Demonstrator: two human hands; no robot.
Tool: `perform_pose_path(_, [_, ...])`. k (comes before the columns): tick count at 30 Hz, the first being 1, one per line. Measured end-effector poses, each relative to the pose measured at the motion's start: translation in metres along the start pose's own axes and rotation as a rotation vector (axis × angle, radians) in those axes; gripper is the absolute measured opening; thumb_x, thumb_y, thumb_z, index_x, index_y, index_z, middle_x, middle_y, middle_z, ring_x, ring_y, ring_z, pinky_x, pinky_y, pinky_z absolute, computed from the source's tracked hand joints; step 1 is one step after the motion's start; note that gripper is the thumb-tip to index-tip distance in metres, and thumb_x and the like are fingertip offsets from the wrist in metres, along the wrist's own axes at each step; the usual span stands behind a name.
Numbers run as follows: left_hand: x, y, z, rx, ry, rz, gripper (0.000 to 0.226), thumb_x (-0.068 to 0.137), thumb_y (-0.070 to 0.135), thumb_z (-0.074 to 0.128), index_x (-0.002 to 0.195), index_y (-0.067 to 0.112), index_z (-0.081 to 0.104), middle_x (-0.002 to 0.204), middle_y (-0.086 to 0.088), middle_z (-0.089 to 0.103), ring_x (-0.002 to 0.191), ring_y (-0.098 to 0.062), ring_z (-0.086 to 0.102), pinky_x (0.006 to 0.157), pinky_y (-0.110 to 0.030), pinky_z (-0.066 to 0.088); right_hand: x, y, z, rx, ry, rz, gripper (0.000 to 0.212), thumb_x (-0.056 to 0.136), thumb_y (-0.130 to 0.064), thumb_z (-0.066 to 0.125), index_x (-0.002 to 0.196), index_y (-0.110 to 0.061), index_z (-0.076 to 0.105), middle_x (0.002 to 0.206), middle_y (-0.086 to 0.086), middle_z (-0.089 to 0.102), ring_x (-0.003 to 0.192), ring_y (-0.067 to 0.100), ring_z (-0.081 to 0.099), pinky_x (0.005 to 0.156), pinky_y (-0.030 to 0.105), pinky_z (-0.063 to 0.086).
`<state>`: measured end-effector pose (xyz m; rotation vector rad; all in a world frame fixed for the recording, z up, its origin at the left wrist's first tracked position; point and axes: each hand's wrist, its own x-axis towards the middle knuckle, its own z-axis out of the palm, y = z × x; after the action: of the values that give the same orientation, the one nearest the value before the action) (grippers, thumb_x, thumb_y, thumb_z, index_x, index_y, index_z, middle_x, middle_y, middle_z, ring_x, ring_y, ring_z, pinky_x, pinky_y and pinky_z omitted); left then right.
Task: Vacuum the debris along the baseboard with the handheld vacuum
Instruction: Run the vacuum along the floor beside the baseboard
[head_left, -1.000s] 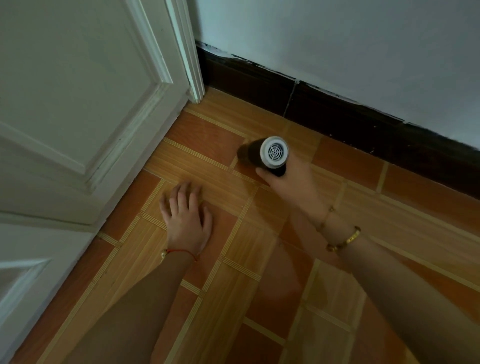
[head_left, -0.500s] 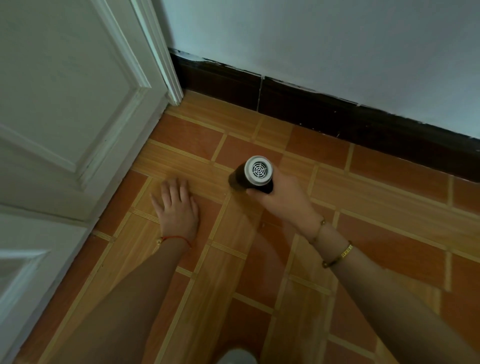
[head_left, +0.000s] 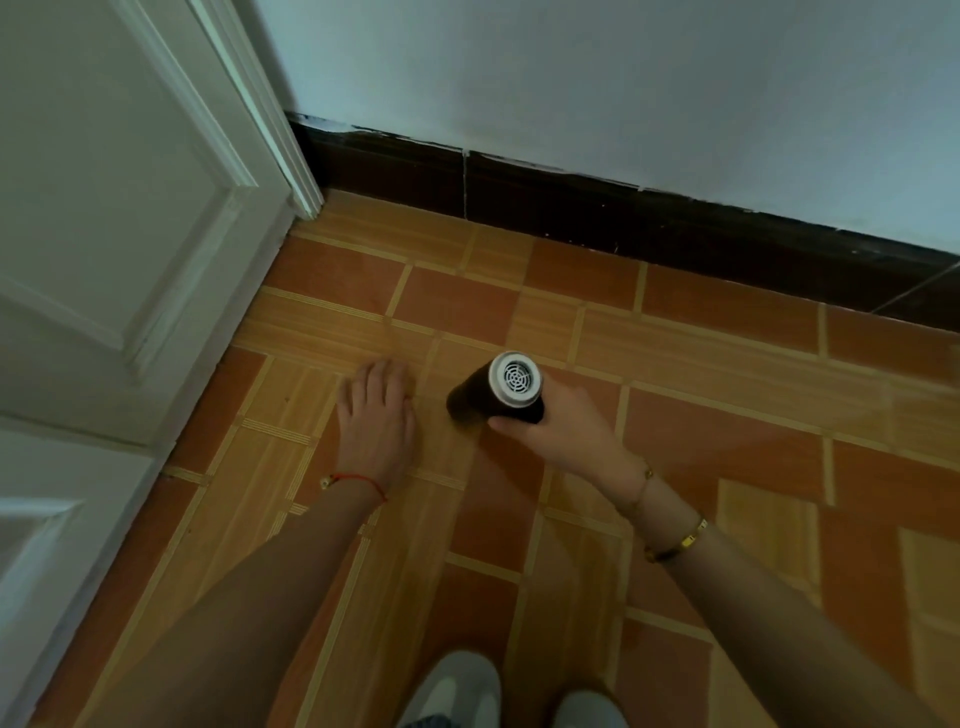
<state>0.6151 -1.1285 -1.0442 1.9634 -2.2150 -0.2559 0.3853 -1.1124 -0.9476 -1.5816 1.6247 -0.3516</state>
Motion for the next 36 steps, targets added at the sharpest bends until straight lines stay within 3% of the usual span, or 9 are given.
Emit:
perform_pose_path(6, [-0.015, 0.020, 0.007, -0.011, -0.040, 0.089, 0.049, 0.095, 0.027, 0.030, 0.140, 0.012, 0.044, 0.145, -0.014, 0.046, 0.139, -0.033, 0.038, 0.116, -0.061, 0.028, -0.028, 0.047, -0.033, -0.057, 0.333, 0.167, 0.060, 0.082, -0.047, 0.069, 0.133, -0.020, 0.051, 0.111, 0.000, 0.069, 0.101, 0.019, 0.064, 0.081, 0.039, 0.055])
perform_pose_path(12, [-0.019, 0.046, 0.014, -0.022, -0.073, 0.158, 0.050, 0.094, 0.029, 0.027, 0.138, 0.012, 0.045, 0.145, -0.014, 0.047, 0.139, -0.035, 0.039, 0.115, -0.061, 0.028, -0.055, 0.057, -0.041, -0.125, 0.268, 0.147, 0.060, 0.083, -0.046, 0.069, 0.135, -0.023, 0.048, 0.112, 0.000, 0.070, 0.102, 0.020, 0.065, 0.082, 0.035, 0.054])
perform_pose_path(18, [-0.012, 0.069, 0.013, 0.037, -0.072, 0.240, 0.046, 0.097, 0.023, 0.046, 0.141, 0.008, 0.046, 0.145, -0.017, 0.048, 0.137, -0.036, 0.041, 0.113, -0.061, 0.033, -0.070, 0.055, -0.036, -0.070, 0.024, 0.122, 0.055, 0.084, -0.043, 0.070, 0.132, -0.026, 0.050, 0.118, -0.003, 0.067, 0.109, 0.015, 0.061, 0.087, 0.026, 0.047])
perform_pose_path(21, [-0.011, 0.078, 0.014, 0.015, -0.075, 0.265, 0.047, 0.097, 0.019, 0.050, 0.142, 0.008, 0.045, 0.145, -0.018, 0.048, 0.138, -0.037, 0.041, 0.114, -0.061, 0.030, -0.077, 0.060, -0.041, -0.086, 0.079, 0.149, 0.056, 0.083, -0.043, 0.070, 0.132, -0.024, 0.051, 0.117, -0.004, 0.067, 0.107, 0.014, 0.061, 0.082, 0.023, 0.045])
perform_pose_path(25, [-0.011, 0.085, 0.016, 0.008, -0.069, 0.277, 0.045, 0.097, 0.019, 0.047, 0.141, 0.011, 0.045, 0.146, -0.016, 0.047, 0.139, -0.036, 0.040, 0.117, -0.059, 0.027, -0.086, 0.081, -0.054, -0.055, 0.269, 0.251, 0.059, 0.081, -0.045, 0.071, 0.132, -0.024, 0.049, 0.113, -0.004, 0.068, 0.104, 0.016, 0.063, 0.081, 0.027, 0.050])
perform_pose_path(28, [-0.010, 0.088, 0.019, 0.006, -0.065, 0.294, 0.045, 0.097, 0.024, 0.037, 0.139, 0.012, 0.044, 0.144, -0.016, 0.048, 0.136, -0.036, 0.042, 0.115, -0.059, 0.028, -0.094, 0.095, -0.064, -0.050, 0.448, 0.296, 0.060, 0.082, -0.041, 0.071, 0.134, -0.021, 0.048, 0.110, -0.002, 0.068, 0.103, 0.016, 0.063, 0.070, 0.019, 0.044])
perform_pose_path(30, [-0.009, 0.092, 0.021, -0.002, -0.057, 0.300, 0.044, 0.096, 0.020, 0.047, 0.139, 0.011, 0.045, 0.143, -0.018, 0.049, 0.135, -0.037, 0.044, 0.113, -0.060, 0.032, -0.099, 0.101, -0.069, -0.014, 0.522, 0.313, 0.061, 0.083, -0.038, 0.072, 0.136, -0.019, 0.048, 0.113, -0.001, 0.067, 0.106, 0.017, 0.062, 0.066, 0.013, 0.038])
perform_pose_path(32, [-0.008, 0.099, 0.020, -0.003, -0.044, 0.309, 0.046, 0.092, 0.015, 0.059, 0.137, 0.009, 0.049, 0.141, -0.019, 0.052, 0.133, -0.038, 0.047, 0.110, -0.060, 0.037, -0.104, 0.104, -0.067, 0.011, 0.539, 0.307, 0.062, 0.083, -0.038, 0.072, 0.137, -0.019, 0.047, 0.114, -0.002, 0.066, 0.106, 0.016, 0.063, 0.065, 0.011, 0.039])
perform_pose_path(36, [-0.007, 0.116, 0.022, 0.000, -0.064, 0.356, 0.046, 0.094, 0.017, 0.056, 0.139, 0.009, 0.047, 0.142, -0.018, 0.050, 0.133, -0.037, 0.046, 0.110, -0.060, 0.037, -0.109, 0.102, -0.053, 0.015, 0.488, 0.255, 0.066, 0.082, -0.043, 0.072, 0.138, -0.022, 0.045, 0.117, -0.003, 0.067, 0.107, 0.017, 0.063, 0.077, 0.026, 0.051])
